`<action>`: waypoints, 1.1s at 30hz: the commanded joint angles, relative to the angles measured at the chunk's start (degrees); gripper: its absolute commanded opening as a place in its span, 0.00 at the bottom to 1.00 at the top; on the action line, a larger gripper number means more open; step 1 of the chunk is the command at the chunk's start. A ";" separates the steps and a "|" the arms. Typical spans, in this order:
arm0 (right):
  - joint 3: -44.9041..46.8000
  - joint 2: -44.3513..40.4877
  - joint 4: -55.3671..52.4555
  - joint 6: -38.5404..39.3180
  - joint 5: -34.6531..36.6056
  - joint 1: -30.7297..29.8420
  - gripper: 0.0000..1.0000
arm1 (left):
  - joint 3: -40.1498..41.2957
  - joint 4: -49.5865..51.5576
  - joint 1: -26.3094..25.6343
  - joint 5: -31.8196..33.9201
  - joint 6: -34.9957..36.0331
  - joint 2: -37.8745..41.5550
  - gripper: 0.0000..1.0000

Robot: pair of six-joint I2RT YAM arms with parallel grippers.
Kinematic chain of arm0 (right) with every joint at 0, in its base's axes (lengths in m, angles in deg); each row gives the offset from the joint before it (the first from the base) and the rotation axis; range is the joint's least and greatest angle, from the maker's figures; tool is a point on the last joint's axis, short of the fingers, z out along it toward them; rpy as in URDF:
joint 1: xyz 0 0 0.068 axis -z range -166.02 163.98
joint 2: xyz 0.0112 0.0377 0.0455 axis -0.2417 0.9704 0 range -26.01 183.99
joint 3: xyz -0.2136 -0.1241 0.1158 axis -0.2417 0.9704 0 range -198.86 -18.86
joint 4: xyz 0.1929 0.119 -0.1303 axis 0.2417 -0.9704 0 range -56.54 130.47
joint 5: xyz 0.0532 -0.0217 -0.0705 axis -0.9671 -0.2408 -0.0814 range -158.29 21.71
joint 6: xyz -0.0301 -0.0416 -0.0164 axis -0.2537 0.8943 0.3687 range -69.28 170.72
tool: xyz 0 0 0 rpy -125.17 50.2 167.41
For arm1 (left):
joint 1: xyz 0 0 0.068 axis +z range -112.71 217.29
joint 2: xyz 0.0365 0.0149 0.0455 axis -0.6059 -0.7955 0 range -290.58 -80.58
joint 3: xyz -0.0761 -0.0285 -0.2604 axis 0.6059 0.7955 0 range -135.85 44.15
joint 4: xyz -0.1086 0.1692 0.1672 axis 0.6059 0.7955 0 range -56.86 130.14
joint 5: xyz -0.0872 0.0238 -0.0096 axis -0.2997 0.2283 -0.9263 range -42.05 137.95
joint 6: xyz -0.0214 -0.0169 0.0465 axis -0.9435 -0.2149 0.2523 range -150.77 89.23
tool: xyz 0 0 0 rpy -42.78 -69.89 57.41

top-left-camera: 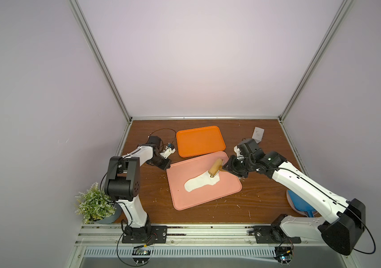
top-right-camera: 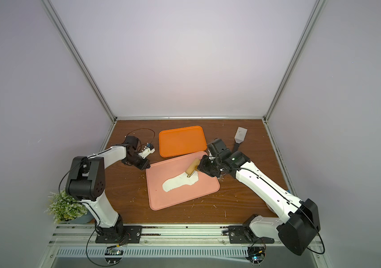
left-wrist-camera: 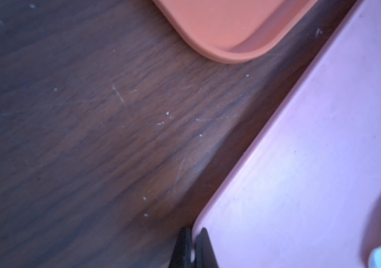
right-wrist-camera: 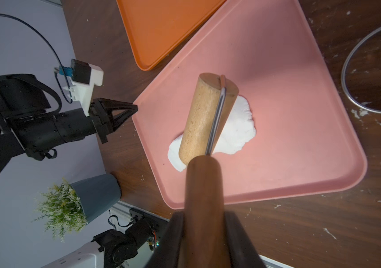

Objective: Roll out the dumpling wrappers from the dough
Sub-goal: Flatten out the dough on the work surface.

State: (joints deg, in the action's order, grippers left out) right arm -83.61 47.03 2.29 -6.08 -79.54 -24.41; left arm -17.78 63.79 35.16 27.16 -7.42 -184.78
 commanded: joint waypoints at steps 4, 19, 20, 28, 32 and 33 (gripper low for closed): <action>-0.52 3.98 5.33 -2.21 2.30 -3.53 0.00 | 3.88 -5.34 1.21 10.14 -0.94 -7.95 0.00; 15.71 13.28 13.61 -12.65 3.65 -2.81 0.00 | 3.83 -5.34 1.24 10.40 -0.94 -7.94 0.00; 15.40 14.33 12.70 -12.81 4.50 -2.96 0.00 | 3.79 -5.34 1.25 10.42 -0.94 -7.95 0.00; 17.47 19.78 14.88 -12.65 3.56 -3.38 0.00 | 3.79 -5.34 1.19 10.45 -0.86 -7.95 0.00; 17.01 21.25 16.21 -11.77 1.82 -3.53 0.00 | 3.84 -5.29 1.24 10.42 -0.87 -8.03 0.00; 16.31 21.14 15.75 -11.29 1.45 -3.59 0.00 | 3.79 -5.25 1.24 10.40 -0.86 -8.03 0.00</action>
State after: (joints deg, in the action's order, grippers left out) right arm -71.72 59.73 25.07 -17.44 -79.67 -26.81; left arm -18.22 57.50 36.89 30.87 -7.48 -185.76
